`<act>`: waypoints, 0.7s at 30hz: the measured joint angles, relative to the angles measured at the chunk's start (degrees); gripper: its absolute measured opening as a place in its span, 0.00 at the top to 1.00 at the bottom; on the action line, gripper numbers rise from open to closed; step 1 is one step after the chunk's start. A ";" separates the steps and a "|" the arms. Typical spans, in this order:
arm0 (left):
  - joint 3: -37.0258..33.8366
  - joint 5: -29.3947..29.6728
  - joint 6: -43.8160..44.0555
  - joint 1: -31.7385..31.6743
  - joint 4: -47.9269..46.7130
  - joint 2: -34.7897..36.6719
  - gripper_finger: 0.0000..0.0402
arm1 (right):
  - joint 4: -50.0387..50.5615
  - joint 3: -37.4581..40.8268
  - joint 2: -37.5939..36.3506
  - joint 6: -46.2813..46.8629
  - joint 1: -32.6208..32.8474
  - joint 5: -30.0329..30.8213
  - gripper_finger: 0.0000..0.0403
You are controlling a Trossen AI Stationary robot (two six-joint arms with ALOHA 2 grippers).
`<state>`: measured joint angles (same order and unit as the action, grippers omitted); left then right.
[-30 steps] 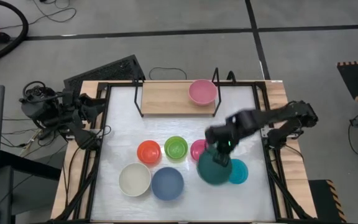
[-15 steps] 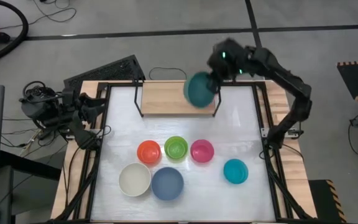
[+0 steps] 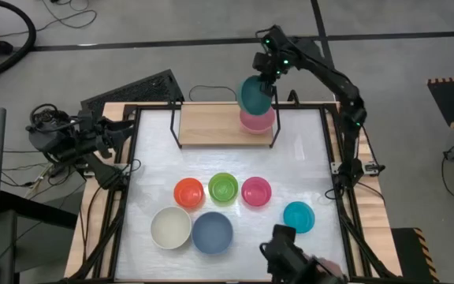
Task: Place and stack bowls onto a shelf
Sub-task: Stack the dark green bowl into the pink bowl on the shelf
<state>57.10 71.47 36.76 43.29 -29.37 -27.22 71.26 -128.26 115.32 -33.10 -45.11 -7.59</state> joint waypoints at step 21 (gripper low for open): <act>0.00 3.60 1.02 0.02 -0.16 0.00 0.29 | 8.03 -3.64 6.93 -9.52 -1.58 3.09 0.93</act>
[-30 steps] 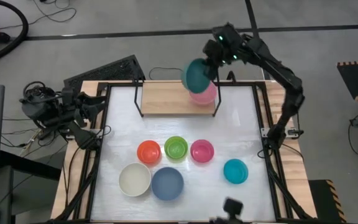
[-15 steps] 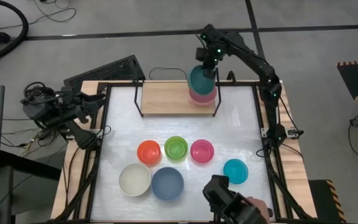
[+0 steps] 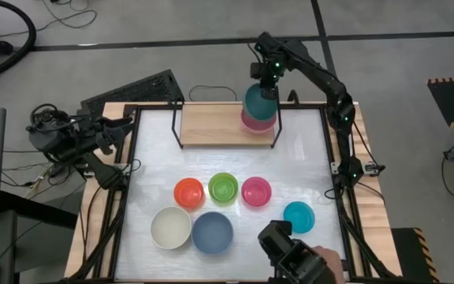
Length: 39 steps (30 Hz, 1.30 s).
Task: Place and stack bowls onto a shelf
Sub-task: Stack the dark green bowl into the pink bowl on the shelf
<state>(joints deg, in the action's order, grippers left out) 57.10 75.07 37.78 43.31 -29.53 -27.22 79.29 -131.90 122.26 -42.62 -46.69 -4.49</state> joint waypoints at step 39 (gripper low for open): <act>0.00 -0.24 1.22 -0.02 -1.04 0.00 0.29 | 1.65 0.07 6.38 10.06 2.33 3.10 0.49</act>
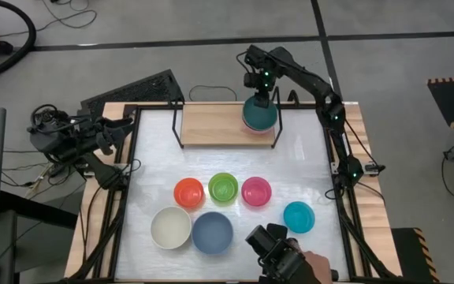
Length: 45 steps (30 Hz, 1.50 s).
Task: Place and stack bowls onto a shelf
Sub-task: Stack the dark green bowl into the pink bowl on the shelf
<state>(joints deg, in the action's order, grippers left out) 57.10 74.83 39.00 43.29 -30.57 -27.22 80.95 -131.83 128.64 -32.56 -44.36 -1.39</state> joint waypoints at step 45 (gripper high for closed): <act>0.00 2.35 -0.22 0.02 -1.88 0.00 0.29 | -8.13 3.60 -5.48 7.68 4.96 -4.80 0.93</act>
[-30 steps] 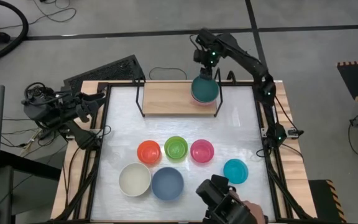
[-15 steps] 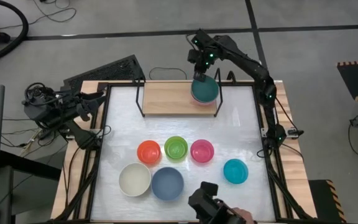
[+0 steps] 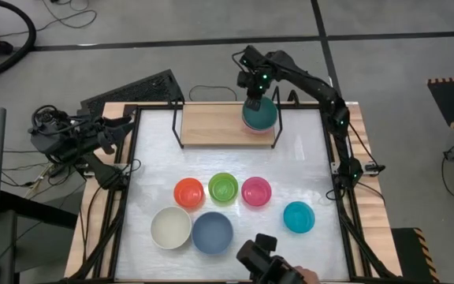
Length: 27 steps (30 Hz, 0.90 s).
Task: Place and stack bowls onto a shelf
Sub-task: Stack the dark green bowl into the pink bowl on the shelf
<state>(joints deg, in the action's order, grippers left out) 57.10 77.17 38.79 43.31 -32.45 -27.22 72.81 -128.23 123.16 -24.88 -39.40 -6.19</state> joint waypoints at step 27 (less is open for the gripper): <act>0.00 -0.25 -0.11 -0.02 -0.24 0.00 0.29 | -5.05 3.03 -0.07 3.37 -0.28 0.01 0.94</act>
<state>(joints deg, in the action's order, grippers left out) 57.10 76.93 38.68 43.29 -32.69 -27.22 67.77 -125.20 123.09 -21.51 -39.68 -6.18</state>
